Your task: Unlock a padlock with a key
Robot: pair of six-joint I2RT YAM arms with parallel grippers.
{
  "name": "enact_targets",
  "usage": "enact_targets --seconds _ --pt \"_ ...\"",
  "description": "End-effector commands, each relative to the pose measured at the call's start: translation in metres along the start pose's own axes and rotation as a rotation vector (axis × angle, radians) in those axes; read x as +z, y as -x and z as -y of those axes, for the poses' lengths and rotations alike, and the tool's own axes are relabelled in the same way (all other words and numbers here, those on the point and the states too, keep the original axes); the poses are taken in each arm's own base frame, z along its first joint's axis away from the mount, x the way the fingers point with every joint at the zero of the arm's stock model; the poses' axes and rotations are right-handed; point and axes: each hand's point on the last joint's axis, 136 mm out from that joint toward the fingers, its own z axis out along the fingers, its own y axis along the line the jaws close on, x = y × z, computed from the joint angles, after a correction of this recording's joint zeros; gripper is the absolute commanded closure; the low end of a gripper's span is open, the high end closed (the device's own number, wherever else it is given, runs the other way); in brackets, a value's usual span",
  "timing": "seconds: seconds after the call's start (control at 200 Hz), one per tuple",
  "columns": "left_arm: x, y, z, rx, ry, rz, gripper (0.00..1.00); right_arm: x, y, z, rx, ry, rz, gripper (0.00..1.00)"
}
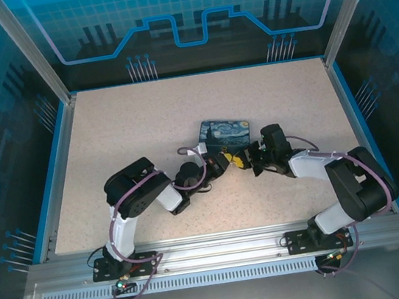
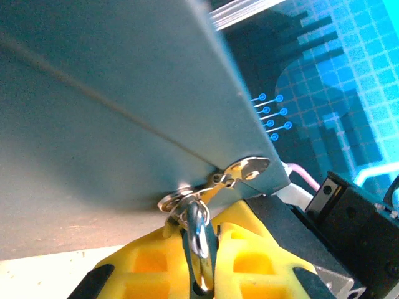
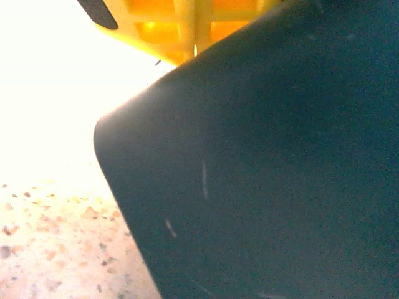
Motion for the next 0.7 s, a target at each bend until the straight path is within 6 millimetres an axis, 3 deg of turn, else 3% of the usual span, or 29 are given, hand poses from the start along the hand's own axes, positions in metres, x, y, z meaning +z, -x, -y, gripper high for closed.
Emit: enact_targets --seconds 0.0,0.04,0.1,0.22,0.375,0.6,0.695 --pt "-0.015 -0.072 0.002 0.104 -0.079 -0.294 1.00 0.000 0.004 -0.037 -0.029 0.114 0.022 1.00" --pt "-0.016 -0.073 -0.002 0.093 -0.068 -0.294 0.99 0.001 0.005 -0.035 -0.036 0.110 0.027 1.00" --pt "-0.017 -0.074 -0.007 0.077 -0.049 -0.289 0.80 0.001 0.007 -0.033 -0.044 0.106 0.041 1.00" --pt "-0.021 -0.072 -0.017 0.029 -0.006 -0.270 0.61 0.003 0.011 -0.026 -0.078 0.088 0.071 1.00" --pt "-0.028 -0.071 -0.021 -0.020 0.021 -0.259 0.50 0.007 0.017 -0.020 -0.108 0.078 0.095 1.00" --pt "-0.050 -0.063 -0.014 -0.044 0.036 -0.226 0.41 0.012 0.020 -0.007 -0.161 0.026 0.100 1.00" --pt "-0.058 -0.053 -0.007 -0.077 0.034 -0.188 0.41 0.012 0.016 -0.004 -0.207 0.009 0.090 0.73"
